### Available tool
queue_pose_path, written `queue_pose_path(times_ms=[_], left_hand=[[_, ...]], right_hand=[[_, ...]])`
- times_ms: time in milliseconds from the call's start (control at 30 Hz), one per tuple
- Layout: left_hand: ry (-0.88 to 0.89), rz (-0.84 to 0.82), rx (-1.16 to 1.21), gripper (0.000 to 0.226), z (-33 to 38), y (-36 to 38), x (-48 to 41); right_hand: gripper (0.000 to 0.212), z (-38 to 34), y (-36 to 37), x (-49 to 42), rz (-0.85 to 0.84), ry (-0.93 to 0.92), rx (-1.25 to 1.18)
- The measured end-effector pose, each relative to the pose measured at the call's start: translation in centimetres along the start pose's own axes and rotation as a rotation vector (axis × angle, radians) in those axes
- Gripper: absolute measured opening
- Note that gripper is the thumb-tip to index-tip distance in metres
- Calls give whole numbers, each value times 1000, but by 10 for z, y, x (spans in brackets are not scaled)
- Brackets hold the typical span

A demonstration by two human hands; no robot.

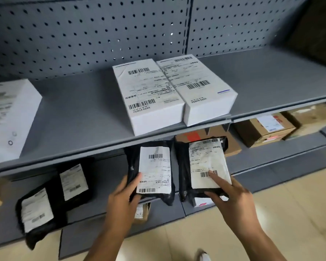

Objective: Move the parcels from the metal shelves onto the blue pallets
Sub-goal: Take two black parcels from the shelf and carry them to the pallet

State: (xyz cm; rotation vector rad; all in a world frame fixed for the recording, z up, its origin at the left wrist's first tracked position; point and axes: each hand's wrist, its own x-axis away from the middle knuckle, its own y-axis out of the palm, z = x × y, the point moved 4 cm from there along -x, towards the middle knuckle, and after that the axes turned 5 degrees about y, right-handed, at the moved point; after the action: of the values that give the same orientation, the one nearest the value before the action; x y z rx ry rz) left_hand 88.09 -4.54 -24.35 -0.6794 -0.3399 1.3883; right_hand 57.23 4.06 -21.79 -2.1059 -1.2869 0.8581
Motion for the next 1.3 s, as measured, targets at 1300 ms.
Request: queue_pose_path(times_ms=[1300], left_hand=[[681, -335, 248, 77, 417, 276, 69]], right_hand=[[62, 176, -404, 186, 738, 364, 55]])
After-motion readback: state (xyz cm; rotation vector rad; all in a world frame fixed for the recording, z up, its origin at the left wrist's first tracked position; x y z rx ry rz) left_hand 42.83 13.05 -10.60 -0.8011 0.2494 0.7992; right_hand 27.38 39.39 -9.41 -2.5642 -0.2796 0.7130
